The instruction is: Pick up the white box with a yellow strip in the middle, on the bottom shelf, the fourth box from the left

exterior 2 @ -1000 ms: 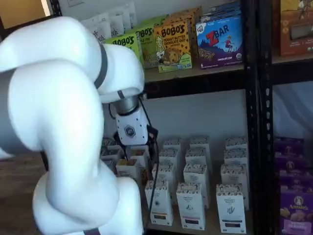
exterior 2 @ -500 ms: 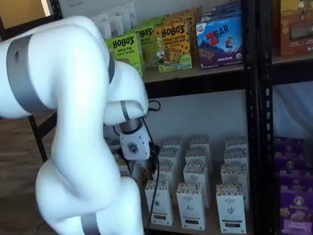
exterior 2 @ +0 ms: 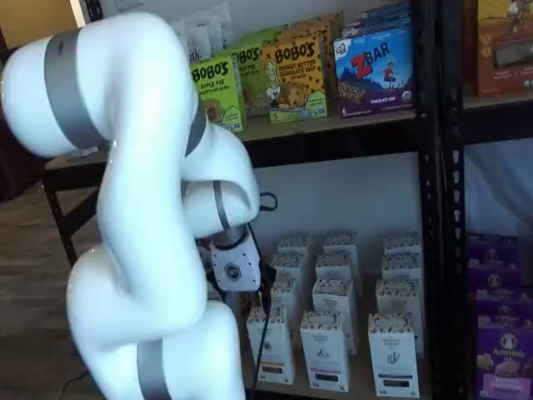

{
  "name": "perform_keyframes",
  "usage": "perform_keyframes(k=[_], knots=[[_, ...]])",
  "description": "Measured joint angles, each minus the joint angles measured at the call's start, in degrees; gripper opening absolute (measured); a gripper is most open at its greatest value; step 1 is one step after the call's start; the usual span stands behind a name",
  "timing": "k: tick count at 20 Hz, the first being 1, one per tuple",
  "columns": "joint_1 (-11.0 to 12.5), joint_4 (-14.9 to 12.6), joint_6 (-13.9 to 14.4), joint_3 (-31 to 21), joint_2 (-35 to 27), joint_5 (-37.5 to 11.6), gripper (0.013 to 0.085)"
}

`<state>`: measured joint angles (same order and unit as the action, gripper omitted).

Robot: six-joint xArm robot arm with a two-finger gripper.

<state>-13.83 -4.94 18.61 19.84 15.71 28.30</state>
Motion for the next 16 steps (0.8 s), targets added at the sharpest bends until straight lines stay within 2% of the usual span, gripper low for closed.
perform_keyframes(k=[7, 16], knots=[[-0.2, -0.7, 1.1, 1.5, -9.3, -8.1, 0.0850], [-1.4, -3.0, 4.5, 4.4, -18.9, -16.0, 0.0850]])
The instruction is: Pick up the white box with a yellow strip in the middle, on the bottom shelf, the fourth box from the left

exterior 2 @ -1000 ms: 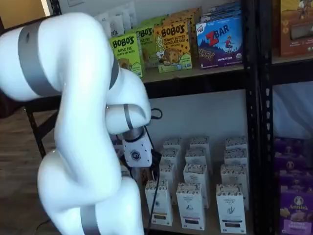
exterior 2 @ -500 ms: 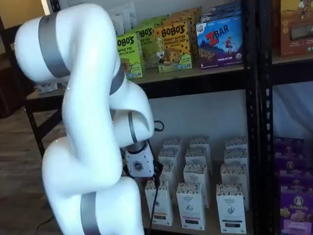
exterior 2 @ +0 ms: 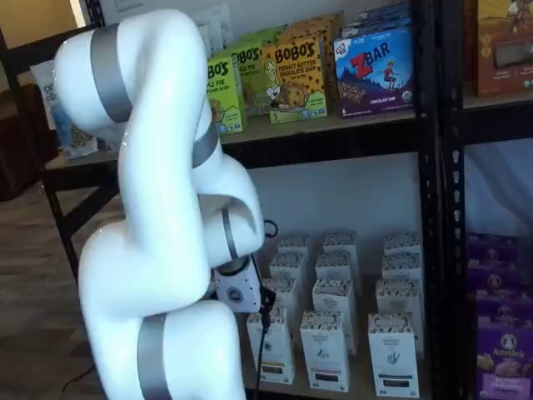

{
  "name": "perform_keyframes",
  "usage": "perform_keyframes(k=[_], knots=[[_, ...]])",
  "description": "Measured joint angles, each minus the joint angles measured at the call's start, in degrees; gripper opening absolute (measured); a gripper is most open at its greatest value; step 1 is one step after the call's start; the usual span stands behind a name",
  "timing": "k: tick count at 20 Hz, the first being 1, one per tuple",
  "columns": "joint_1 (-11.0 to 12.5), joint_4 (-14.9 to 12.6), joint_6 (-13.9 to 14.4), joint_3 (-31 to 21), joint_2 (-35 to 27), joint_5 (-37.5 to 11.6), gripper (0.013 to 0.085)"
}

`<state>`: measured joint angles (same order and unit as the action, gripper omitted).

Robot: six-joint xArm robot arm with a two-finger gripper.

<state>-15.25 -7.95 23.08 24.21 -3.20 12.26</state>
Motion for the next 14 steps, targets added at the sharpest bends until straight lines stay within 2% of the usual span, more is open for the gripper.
perform_keyframes(k=[2, 8, 11, 14], knots=[[-0.4, -0.3, 0.7, 1.0, -2.3, -1.9, 0.0850], [-1.0, -3.6, 4.6, 4.6, -8.6, -5.4, 0.0850], [-1.0, -6.8, 7.7, 6.9, -11.8, -6.4, 0.0850], [-1.0, -8.1, 9.0, 9.1, -14.8, -7.2, 0.0850]])
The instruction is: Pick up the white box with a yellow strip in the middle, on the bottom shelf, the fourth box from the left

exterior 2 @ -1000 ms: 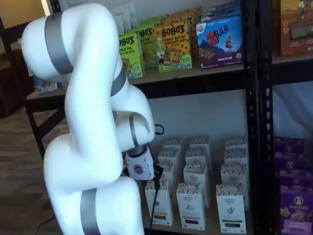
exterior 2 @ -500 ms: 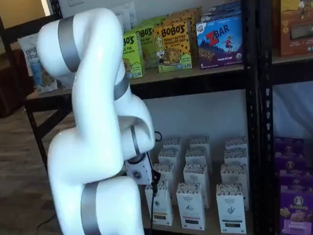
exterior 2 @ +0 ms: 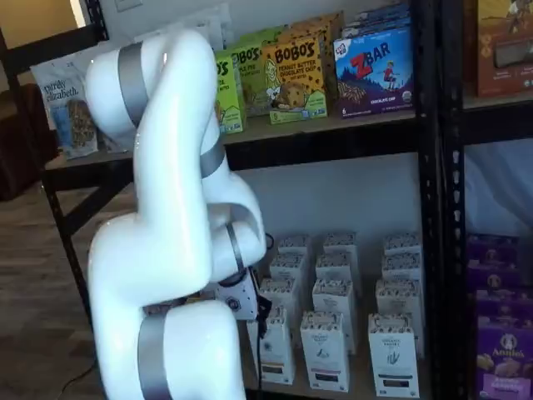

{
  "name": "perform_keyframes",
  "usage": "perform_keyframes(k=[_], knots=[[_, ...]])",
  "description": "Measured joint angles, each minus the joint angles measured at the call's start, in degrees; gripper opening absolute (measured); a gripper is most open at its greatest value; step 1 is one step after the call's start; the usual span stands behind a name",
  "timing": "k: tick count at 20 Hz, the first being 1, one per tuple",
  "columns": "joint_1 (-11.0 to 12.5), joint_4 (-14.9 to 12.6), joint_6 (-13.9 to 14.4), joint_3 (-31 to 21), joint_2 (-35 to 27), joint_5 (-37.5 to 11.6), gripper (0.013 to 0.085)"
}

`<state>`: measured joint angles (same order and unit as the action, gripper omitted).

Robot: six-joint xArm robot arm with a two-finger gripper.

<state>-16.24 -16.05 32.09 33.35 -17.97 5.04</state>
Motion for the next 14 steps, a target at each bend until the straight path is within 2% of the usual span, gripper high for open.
perform_keyframes(k=[7, 14], knots=[[0.6, -3.1, 2.5, 5.3, -5.9, -0.9, 0.0850], [0.8, -1.7, 0.9, 9.5, -9.8, -1.0, 0.0850]])
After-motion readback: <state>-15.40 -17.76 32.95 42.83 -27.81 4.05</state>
